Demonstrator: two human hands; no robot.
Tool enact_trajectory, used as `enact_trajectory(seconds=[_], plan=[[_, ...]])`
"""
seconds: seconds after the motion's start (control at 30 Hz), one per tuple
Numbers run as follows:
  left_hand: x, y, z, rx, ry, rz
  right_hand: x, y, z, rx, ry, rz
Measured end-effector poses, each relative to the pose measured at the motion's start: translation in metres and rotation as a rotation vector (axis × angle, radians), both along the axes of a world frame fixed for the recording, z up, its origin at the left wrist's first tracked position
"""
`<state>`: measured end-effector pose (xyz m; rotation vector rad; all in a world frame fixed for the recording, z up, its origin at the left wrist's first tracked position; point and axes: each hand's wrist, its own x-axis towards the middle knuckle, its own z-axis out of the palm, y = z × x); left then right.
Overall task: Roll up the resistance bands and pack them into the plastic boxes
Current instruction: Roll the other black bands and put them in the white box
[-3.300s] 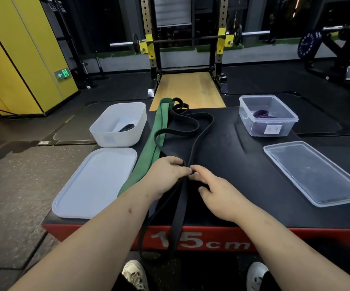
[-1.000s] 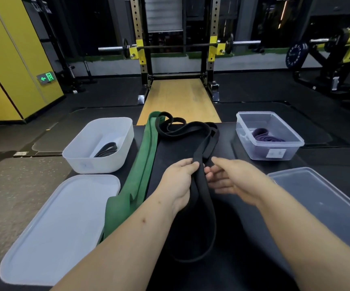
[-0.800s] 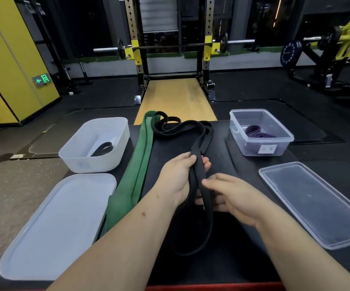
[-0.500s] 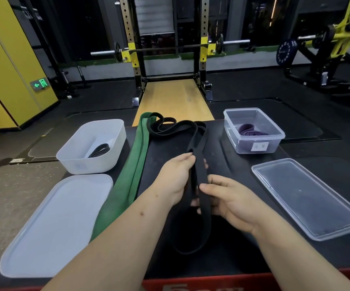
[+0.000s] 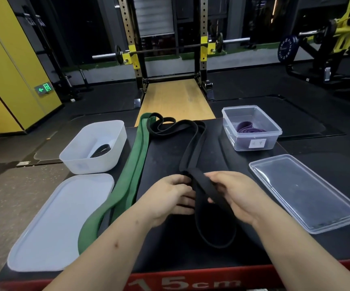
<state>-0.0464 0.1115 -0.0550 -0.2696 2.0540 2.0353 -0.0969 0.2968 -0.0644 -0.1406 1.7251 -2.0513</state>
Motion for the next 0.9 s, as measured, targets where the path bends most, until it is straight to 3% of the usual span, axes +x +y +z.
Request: enact_trajectory(seconds=[0.13, 0.37, 0.53, 0.63, 0.7, 0.9], plan=[[0.0, 0.006, 0.0, 0.02, 0.049, 0.146, 0.003, -0.002, 0.002, 0.089, 0.082, 0.042], [-0.002, 0.009, 0.001, -0.009, 0.128, 0.095, 0.001, -0.004, -0.003, 0.263, 0.226, 0.088], [-0.003, 0.011, -0.004, -0.01, 0.173, 0.128, 0.003, -0.001, -0.006, 0.23, 0.264, 0.075], [-0.006, 0.012, -0.006, 0.011, 0.182, 0.145, 0.008, 0.003, -0.005, 0.155, 0.152, -0.016], [-0.007, 0.011, -0.006, 0.039, 0.176, 0.189, 0.015, 0.007, -0.003, 0.221, 0.065, -0.01], [-0.01, 0.01, -0.002, 0.099, 0.208, 0.232, 0.035, 0.026, 0.005, 0.351, 0.046, 0.3]])
